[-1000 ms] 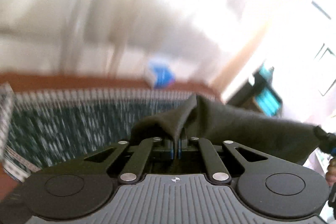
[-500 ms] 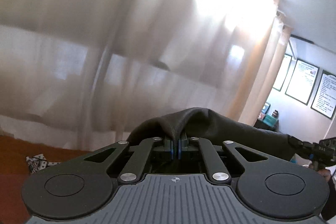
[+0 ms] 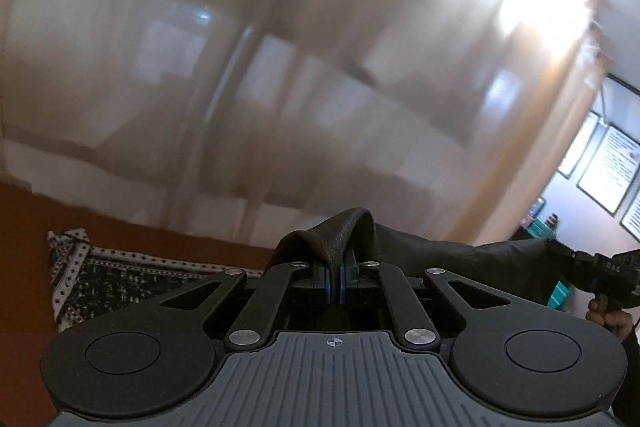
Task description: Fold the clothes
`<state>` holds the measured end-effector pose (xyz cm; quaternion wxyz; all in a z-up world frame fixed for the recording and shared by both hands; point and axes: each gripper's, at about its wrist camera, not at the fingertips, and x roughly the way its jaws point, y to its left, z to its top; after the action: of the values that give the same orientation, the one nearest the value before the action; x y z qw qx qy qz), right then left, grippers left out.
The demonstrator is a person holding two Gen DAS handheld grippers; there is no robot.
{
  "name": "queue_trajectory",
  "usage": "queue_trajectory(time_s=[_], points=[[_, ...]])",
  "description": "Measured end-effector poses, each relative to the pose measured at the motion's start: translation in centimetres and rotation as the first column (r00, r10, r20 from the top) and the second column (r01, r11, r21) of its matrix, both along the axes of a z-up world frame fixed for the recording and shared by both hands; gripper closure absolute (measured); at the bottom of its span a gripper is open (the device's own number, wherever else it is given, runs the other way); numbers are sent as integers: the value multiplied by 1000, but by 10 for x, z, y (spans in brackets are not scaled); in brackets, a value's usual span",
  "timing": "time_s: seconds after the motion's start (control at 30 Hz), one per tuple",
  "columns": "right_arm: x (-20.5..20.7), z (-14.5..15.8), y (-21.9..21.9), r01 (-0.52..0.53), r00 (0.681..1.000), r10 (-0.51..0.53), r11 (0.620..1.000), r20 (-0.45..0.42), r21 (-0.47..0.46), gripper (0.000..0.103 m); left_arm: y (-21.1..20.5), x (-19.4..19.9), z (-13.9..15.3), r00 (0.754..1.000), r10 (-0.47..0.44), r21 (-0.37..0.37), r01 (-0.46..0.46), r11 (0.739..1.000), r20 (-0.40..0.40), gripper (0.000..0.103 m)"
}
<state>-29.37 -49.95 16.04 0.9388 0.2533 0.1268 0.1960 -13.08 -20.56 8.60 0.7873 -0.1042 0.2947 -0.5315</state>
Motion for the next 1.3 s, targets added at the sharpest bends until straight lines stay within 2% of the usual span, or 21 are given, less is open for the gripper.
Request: queue_trajectory(time_s=[0.1,0.17,0.2,0.23,0.3,0.37,0.4,0.47,0.5,0.53,0.57,0.6,0.67,0.77,0.9,0.93,1.0,1.2,1.23,1.3], points=[[53,-26,3,32,998,-33,999,-59,-20,99,-32,36,-35,999,50,46,-51,998,7,101],[93,-47,3,62,993,-64,998,-102,-20,98,-55,60,-61,996,88,85,-89,992,17,93],[116,-62,3,78,988,-80,997,-130,-21,98,-69,73,-79,994,106,119,-107,987,8,80],[140,-78,3,101,981,-104,995,-161,-29,97,-83,86,-97,992,125,152,-123,981,0,75],[183,-114,5,141,961,-152,988,-229,-62,96,-110,116,-138,987,156,227,-143,963,-40,74],[223,-152,7,178,931,-201,979,-306,-103,92,-133,138,-176,982,161,316,-122,941,-98,67],[237,-170,9,197,906,-231,972,-356,-128,88,-142,145,-192,981,155,359,-104,928,-117,63],[258,-205,13,235,841,-297,953,-453,-189,64,-150,149,-212,987,128,428,-75,901,-96,52],[263,-218,16,246,814,-327,943,-480,-224,60,-153,149,-219,991,103,455,-55,889,-82,44],[262,-227,19,252,796,-354,932,-491,-262,52,-153,148,-223,994,83,471,-40,881,-70,35],[259,-233,23,249,786,-374,921,-492,-301,47,-151,148,-226,996,71,486,-35,873,-57,30],[252,-235,26,234,787,-383,911,-483,-341,44,-147,148,-227,996,73,496,-41,867,-45,24],[234,-234,32,198,795,-393,888,-462,-416,40,-139,149,-224,997,63,492,-38,870,-35,24],[200,-226,42,154,806,-397,857,-439,-492,38,-130,135,-213,998,-19,452,48,891,-67,22],[150,-226,67,72,807,-377,827,-454,-558,38,-128,86,-213,979,-169,434,200,878,-110,17],[136,-229,75,48,807,-370,817,-460,-574,38,-128,74,-214,971,-206,429,238,871,-121,17],[111,-241,94,-11,799,-359,794,-482,-608,38,-126,44,-223,952,-269,459,307,834,-148,17],[60,-293,131,-210,740,-322,723,-590,-658,38,-130,-22,-252,909,-337,496,415,763,-243,17],[54,-300,134,-236,739,-315,708,-596,-666,39,-131,-33,-257,901,-347,501,432,750,-258,17],[44,-309,139,-271,748,-303,673,-591,-688,39,-132,-47,-262,904,-337,511,427,746,-264,17]])
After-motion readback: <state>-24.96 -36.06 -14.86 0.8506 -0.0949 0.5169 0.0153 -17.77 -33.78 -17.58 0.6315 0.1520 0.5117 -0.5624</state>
